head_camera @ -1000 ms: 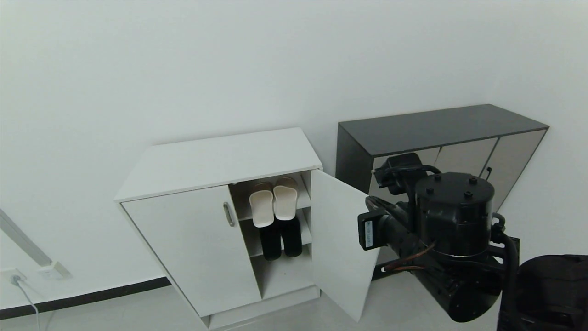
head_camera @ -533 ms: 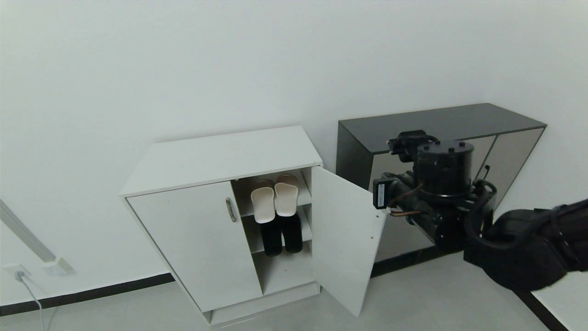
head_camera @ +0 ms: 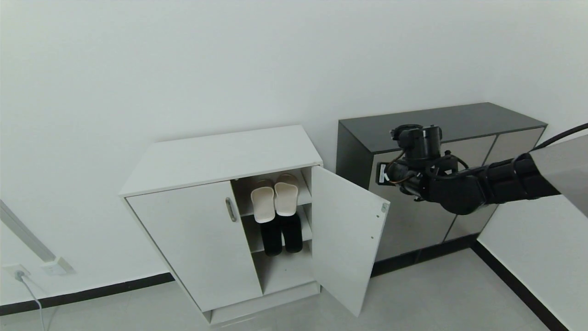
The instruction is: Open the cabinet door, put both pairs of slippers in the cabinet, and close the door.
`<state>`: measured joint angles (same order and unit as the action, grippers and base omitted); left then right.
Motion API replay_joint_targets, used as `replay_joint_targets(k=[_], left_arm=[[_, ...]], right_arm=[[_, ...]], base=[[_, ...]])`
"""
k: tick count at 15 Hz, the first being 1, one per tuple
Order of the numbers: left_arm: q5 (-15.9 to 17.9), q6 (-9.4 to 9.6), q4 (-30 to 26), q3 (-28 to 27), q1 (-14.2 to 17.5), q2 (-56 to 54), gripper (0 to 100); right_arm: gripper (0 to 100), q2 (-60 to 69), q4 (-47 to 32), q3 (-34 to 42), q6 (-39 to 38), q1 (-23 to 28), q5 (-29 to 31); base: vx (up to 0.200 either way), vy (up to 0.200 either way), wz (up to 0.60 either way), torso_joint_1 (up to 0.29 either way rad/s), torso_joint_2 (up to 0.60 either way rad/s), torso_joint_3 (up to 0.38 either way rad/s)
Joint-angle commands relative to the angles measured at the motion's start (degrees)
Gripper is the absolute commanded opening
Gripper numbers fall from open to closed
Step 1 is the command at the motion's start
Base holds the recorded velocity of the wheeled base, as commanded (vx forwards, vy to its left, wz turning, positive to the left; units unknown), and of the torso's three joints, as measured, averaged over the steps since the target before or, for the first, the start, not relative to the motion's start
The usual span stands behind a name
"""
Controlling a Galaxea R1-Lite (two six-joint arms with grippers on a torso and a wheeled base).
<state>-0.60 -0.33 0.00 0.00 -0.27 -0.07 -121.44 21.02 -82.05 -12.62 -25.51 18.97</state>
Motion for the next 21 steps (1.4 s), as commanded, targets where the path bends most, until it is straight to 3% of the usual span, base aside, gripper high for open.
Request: replay_joint_targets(k=[1, 15, 21], left_arm=[[-0.02, -0.02, 0.00, 0.00, 0.00, 0.07, 0], [-0.02, -0.02, 0.00, 0.00, 0.00, 0.07, 0], [0.07, -0.02, 0.00, 0.00, 0.00, 0.07, 0]], right_arm=[[0, -5.47, -0.10, -2.94, -0.13, 1.78, -0.51], [0, -10.13, -0.36, -4.61, -0.30, 2.31, -1.65], [0, -3.80, 0.17, 3.92, -1.36, -6.48, -1.57]], base=[[0.000, 0.000, 0.00, 0.000, 0.00, 0.000], [0.000, 0.000, 0.00, 0.000, 0.00, 0.000], [0.000, 0.000, 0.00, 0.000, 0.00, 0.000]])
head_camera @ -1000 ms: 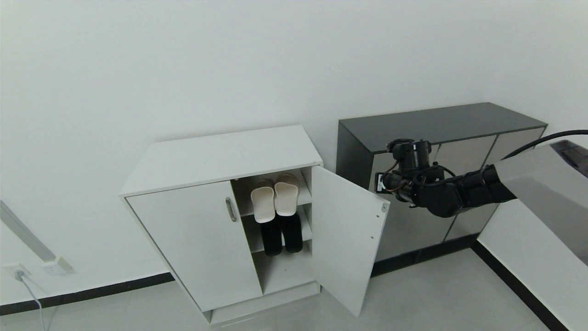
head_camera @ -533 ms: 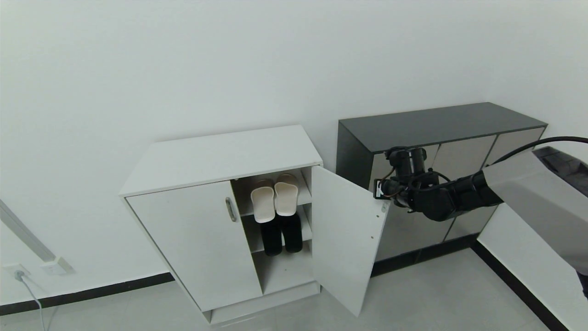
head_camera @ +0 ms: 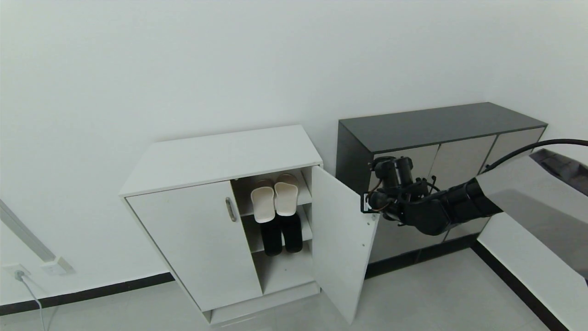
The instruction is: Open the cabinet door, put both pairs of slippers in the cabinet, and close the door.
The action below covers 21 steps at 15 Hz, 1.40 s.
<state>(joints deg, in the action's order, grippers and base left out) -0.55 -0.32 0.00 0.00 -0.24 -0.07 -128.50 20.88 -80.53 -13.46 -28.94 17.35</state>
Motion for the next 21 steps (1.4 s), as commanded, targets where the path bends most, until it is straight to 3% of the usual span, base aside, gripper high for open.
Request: replay_joint_targets(k=[1, 4, 7, 11, 17, 21], left_arm=[[0.02, -0.03, 0.00, 0.00, -0.02, 0.07, 0], [0.02, -0.03, 0.00, 0.00, -0.02, 0.07, 0], [-0.07, -0.03, 0.00, 0.00, -0.02, 0.07, 0], [-0.07, -0.03, 0.00, 0.00, -0.02, 0.07, 0], [-0.07, -0.03, 0.00, 0.00, -0.02, 0.07, 0], [-0.07, -0.03, 0.00, 0.00, -0.02, 0.07, 0]], right_arm=[[0, 4.75, 0.30, 3.71, -0.96, -5.42, 0.14], [0, 9.59, 0.56, 6.70, -0.96, -12.63, 0.32], [0, 12.92, 1.79, 10.13, -0.69, -15.53, 0.23], [0, 14.86, 7.33, 14.70, 3.70, -15.97, -0.03], [0, 15.39, 7.77, 16.37, 3.88, -15.97, -0.03], [0, 15.39, 7.77, 16.81, 4.14, -15.88, -0.03]], base=[[0.000, 0.000, 0.00, 0.000, 0.00, 0.000], [0.000, 0.000, 0.00, 0.000, 0.00, 0.000], [0.000, 0.000, 0.00, 0.000, 0.00, 0.000], [0.000, 0.000, 0.00, 0.000, 0.00, 0.000], [0.000, 0.000, 0.00, 0.000, 0.00, 0.000], [0.000, 0.000, 0.60, 0.001, 0.00, 0.004]])
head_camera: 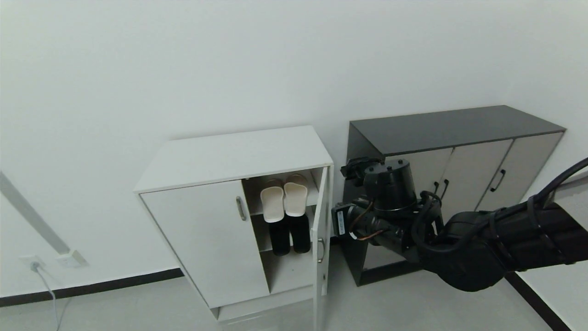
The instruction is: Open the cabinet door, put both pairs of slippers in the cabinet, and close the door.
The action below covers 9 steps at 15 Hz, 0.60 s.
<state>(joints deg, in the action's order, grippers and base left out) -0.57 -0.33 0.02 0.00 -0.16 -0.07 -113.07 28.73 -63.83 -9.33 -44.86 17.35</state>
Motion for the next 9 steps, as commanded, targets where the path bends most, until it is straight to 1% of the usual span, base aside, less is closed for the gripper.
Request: replay_joint_targets(k=[1, 3, 6, 9], left_arm=[[-0.04, -0.02, -0.02, 0.00, -0.11, 0.07, 0], [-0.04, -0.02, -0.02, 0.00, -0.11, 0.07, 0], [-0.04, -0.02, -0.02, 0.00, -0.11, 0.07, 0], [-0.04, -0.11, -0.02, 0.00, -0.11, 0.07, 0]], right_arm=[[0, -0.14, -0.08, 0.29, 0.10, 0.04, -0.03], [0, -0.22, 0.01, 0.46, 0.62, 0.21, -0.03], [0, -0.22, 0.09, 1.25, 0.80, 0.65, 0.06], [0, 0.39, 0.18, 3.27, 2.82, 2.67, 0.41]], base=[[0.000, 0.000, 0.60, 0.002, 0.00, 0.002], [0.000, 0.000, 0.60, 0.010, 0.00, 0.005], [0.000, 0.000, 0.00, 0.000, 0.00, 0.000], [0.000, 0.000, 0.00, 0.000, 0.00, 0.000]])
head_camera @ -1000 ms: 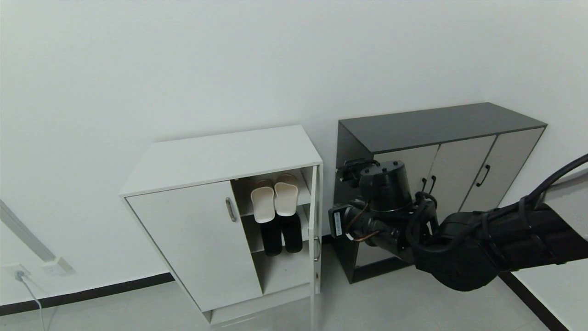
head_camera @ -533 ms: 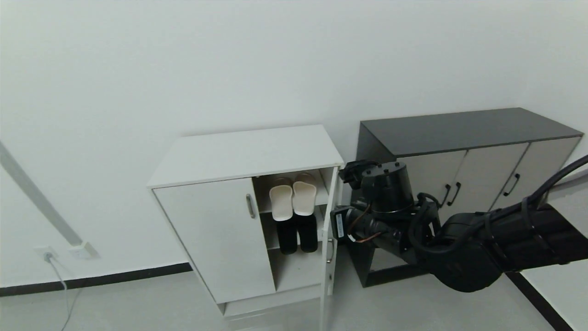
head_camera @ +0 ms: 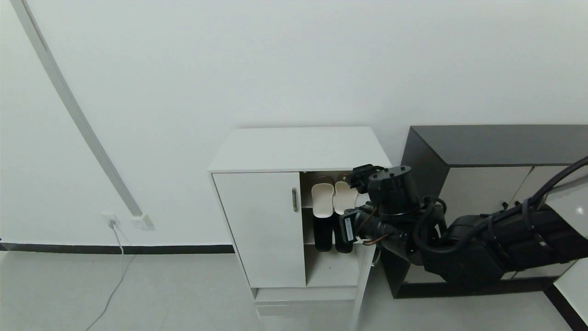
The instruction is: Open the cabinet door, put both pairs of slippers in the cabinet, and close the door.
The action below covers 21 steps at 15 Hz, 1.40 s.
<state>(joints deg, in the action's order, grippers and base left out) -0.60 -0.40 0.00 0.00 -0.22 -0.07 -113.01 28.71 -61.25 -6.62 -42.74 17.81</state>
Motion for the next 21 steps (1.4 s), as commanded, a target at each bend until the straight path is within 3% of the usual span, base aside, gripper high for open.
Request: replay_joint_targets(k=[1, 7, 11, 18, 21], left_arm=[[-0.02, -0.04, 0.00, 0.00, -0.04, 0.07, 0], [-0.02, -0.04, 0.00, 0.00, -0.04, 0.07, 0], [-0.02, -0.04, 0.00, 0.00, -0.04, 0.07, 0], [-0.02, 0.05, 0.00, 0.00, -0.04, 0.07, 0], [-0.02, 0.05, 0.00, 0.00, -0.04, 0.07, 0]], right_arm=[[0, 1.56, 0.65, 2.18, 1.17, 1.78, 0.03], [0, 5.08, 0.38, 9.74, 3.81, 11.01, 0.21], [0, 2.35, 0.65, 12.38, 3.72, 12.59, 0.21], [0, -9.86, 6.36, 5.17, 3.54, 12.68, -0.41], [0, -15.84, 15.76, -0.72, 2.05, 11.01, -4.01]], base=[[0.000, 0.000, 0.00, 0.000, 0.00, 0.000], [0.000, 0.000, 0.00, 0.000, 0.00, 0.000], [0.000, 0.000, 0.00, 0.000, 0.00, 0.000], [0.000, 0.000, 0.00, 0.000, 0.00, 0.000], [0.000, 0.000, 0.00, 0.000, 0.00, 0.000]])
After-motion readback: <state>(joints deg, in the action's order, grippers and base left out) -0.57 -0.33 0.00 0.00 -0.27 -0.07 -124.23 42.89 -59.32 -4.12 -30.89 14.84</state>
